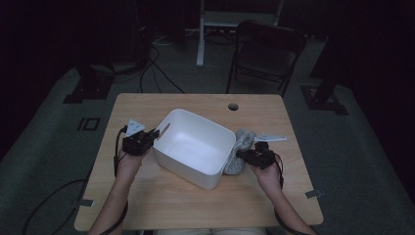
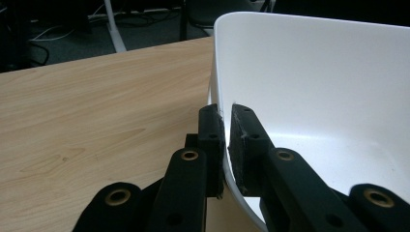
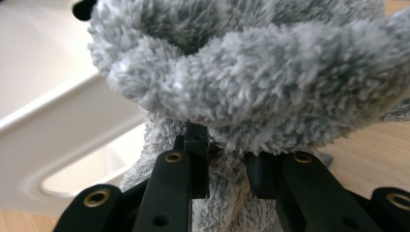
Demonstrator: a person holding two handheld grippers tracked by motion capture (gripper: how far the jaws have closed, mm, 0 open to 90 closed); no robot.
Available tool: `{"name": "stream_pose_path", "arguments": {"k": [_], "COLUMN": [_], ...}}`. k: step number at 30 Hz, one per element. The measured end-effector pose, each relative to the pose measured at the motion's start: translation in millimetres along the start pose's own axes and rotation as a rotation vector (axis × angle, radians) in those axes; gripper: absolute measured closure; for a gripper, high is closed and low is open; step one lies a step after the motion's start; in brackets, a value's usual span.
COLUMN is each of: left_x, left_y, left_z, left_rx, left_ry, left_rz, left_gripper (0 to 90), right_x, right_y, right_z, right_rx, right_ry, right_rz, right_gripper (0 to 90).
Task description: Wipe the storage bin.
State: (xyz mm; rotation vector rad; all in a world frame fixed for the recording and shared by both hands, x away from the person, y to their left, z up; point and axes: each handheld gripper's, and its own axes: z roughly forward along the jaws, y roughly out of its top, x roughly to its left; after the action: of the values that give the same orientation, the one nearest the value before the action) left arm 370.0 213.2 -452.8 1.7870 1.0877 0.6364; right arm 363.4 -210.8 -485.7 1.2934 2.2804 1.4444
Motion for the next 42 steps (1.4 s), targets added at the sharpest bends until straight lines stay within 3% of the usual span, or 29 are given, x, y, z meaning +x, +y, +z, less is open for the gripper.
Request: {"name": "stream_pose_path", "arguments": {"k": [21,26,37,39,42], "left_x": [-2.5,-2.2,-2.7,-3.8,-5.7], "left_y": [-0.9,-0.7,-1.2,-1.1,-1.1], "left_z": [2.4,2.4,2.6,2.8,3.6], "left_rx": [-0.014,-0.011,-0.016,-0.016,-0.017], "left_ry": [0.005,0.006,0.018,0.027,0.042], "left_rz": [0.006,0.002,-0.014,-0.017,-0.015], "left_gripper": [83.5,83.1,82.3,82.4,82.4], "right_x": [-11.5,-17.2,-17.6,-16.8,-10.8], "right_y": [-14.4,-21.5,-19.5,-17.9,-12.6], "right_z": [24.8,36.3,32.4,28.4,17.3], "right_rx": [0.083,0.137,0.127,0.113,0.080], "right_ry": [-0.049,-0.058,-0.052,-0.039,-0.026], "right_rz": [0.017,0.028,0.033,0.047,0.028], "right_gripper": [73.9,73.8,73.8,73.8,73.7]}}
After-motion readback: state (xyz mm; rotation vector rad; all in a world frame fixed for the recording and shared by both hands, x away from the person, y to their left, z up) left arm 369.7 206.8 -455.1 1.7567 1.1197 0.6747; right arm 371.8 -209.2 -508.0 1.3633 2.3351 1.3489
